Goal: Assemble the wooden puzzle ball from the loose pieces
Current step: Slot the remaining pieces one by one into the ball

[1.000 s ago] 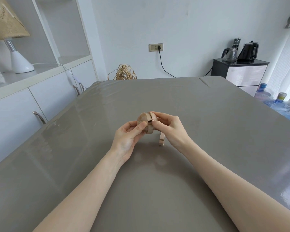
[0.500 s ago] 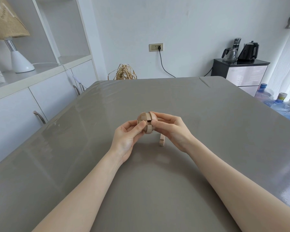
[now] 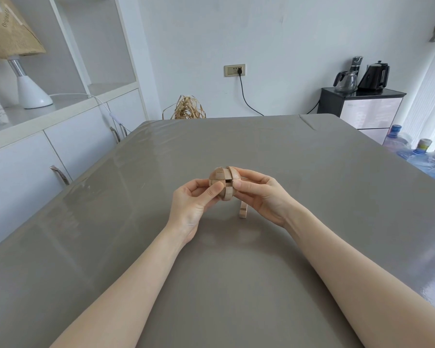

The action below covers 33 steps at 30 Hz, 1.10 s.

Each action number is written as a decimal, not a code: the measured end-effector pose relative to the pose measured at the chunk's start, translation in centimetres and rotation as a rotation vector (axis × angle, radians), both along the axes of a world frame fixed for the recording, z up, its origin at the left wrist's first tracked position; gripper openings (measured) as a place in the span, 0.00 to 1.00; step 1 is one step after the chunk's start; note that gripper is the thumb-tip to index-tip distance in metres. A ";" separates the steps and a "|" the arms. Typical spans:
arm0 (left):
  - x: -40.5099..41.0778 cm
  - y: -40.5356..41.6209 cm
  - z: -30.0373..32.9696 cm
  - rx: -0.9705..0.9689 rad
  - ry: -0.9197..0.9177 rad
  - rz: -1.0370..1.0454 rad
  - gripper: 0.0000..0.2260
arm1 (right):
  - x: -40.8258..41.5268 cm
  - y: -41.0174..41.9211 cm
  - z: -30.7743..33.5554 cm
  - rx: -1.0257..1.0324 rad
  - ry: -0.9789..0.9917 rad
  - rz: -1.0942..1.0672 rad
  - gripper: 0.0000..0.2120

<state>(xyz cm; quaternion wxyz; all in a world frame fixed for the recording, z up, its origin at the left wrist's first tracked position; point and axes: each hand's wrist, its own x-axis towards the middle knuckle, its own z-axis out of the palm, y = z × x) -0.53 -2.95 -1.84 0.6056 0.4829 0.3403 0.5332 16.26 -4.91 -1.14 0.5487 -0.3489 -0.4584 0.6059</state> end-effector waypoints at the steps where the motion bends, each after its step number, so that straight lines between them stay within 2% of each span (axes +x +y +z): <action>1: 0.0 0.0 0.0 -0.006 -0.007 -0.005 0.17 | 0.1 0.0 0.0 -0.001 0.000 0.004 0.22; 9: -0.1 0.0 0.1 -0.032 -0.039 -0.030 0.14 | 0.3 0.1 0.0 -0.033 0.009 0.049 0.24; 18: -0.2 -0.2 0.2 0.000 0.006 -0.043 0.12 | 0.6 0.2 -0.4 -0.036 0.037 0.050 0.23; 27: -0.2 -0.1 0.1 0.008 0.050 -0.042 0.15 | 0.5 0.1 -0.2 -0.064 0.033 0.037 0.22; 33: 0.1 0.1 -0.3 -0.011 0.094 0.001 0.18 | 0.4 0.0 -0.3 -0.075 0.045 0.019 0.17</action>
